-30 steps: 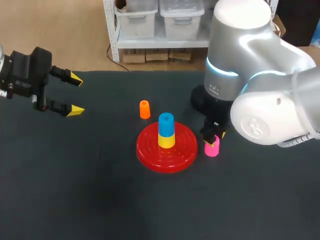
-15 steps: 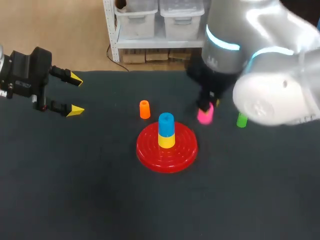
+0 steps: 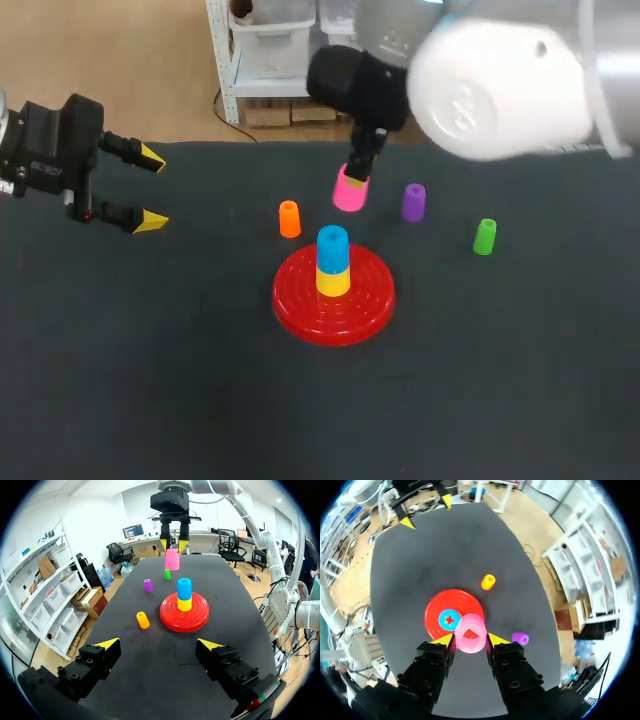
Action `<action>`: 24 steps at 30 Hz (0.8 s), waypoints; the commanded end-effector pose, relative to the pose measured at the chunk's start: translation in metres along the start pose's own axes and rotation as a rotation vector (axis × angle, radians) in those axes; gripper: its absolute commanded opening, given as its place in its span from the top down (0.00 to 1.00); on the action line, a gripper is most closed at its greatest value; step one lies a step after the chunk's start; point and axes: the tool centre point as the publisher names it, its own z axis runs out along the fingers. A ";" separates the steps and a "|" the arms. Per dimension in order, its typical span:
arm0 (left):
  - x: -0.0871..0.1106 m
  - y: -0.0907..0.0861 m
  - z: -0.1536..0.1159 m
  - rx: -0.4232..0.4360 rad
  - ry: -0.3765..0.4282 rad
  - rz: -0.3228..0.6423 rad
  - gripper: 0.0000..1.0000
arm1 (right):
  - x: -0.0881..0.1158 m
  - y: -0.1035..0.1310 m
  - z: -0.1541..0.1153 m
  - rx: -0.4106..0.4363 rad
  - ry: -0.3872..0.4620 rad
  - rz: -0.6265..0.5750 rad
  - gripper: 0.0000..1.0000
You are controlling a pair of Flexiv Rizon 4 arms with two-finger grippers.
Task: Pick up and stack the cylinders on the red base in this order: pink,purple,orange,green
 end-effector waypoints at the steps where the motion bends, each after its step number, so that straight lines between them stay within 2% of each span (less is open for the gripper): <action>1: 0.001 0.000 0.000 -0.001 0.001 0.002 0.00 | -0.015 -0.002 -0.003 -0.083 0.078 -0.053 1.00; 5: 0.001 0.000 0.000 -0.001 0.001 0.002 0.00 | -0.012 0.003 0.001 -0.065 0.118 -0.086 1.00; 11: 0.001 0.000 0.000 -0.001 0.001 0.002 0.00 | 0.000 0.010 0.013 -0.065 0.138 -0.063 1.00; 17: 0.001 0.000 0.000 -0.001 0.001 0.002 0.00 | 0.000 0.016 0.019 -0.051 0.114 -0.050 1.00; 24: 0.001 0.000 0.000 -0.001 0.001 0.002 0.00 | -0.004 0.017 0.025 -0.075 0.115 -0.047 1.00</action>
